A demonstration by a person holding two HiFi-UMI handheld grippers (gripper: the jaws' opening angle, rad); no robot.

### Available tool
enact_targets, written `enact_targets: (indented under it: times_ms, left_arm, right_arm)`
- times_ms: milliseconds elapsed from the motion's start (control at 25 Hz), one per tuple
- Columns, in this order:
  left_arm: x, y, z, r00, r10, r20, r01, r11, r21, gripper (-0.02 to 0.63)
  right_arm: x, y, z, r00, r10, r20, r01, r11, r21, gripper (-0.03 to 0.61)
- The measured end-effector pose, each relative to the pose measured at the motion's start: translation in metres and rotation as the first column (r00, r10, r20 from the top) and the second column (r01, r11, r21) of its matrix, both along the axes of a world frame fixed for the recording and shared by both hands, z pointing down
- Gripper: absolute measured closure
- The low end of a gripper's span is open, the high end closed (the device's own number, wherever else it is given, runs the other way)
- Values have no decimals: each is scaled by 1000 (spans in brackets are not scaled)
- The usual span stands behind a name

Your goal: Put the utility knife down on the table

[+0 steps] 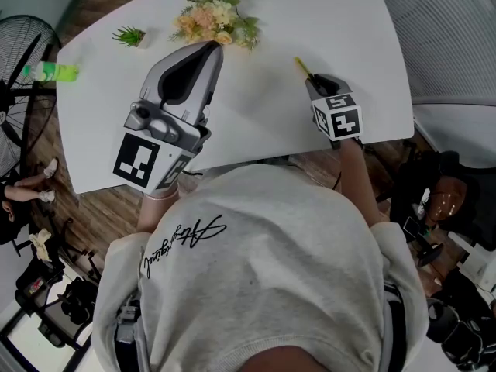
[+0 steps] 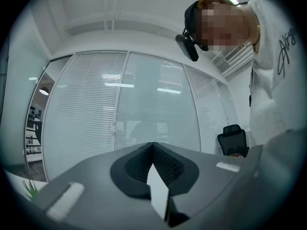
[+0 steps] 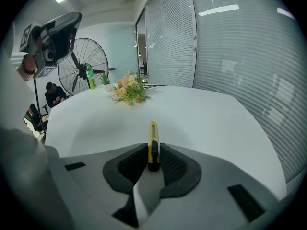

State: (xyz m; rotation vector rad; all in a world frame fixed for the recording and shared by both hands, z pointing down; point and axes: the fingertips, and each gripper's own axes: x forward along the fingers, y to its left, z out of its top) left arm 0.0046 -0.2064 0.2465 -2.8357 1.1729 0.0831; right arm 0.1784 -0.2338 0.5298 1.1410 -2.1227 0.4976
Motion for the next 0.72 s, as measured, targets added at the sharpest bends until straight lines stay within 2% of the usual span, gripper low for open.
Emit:
enact_targets:
  times_ms: [360, 440, 640, 720]
  left_arm:
    - [-1, 3, 1, 1000, 2, 15, -2, 1000, -6, 615]
    - [-3, 4, 1, 1000, -3, 13, 3, 1000, -5, 616]
    - [-2, 6, 2, 1000, 0, 15, 1, 1000, -5, 615]
    - [-3, 7, 3, 1000, 0, 15, 0, 1000, -6, 615]
  right_arm:
    - [0, 0, 0, 1000, 6, 9, -6, 1000, -6, 500]
    - [-1, 1, -1, 1000, 4, 12, -4, 1000, -8, 478]
    - [-2, 0, 0, 1000, 4, 11, -4, 1000, -4, 474]
    - [-3, 1, 0, 1000, 0, 18, 0, 1000, -5, 444]
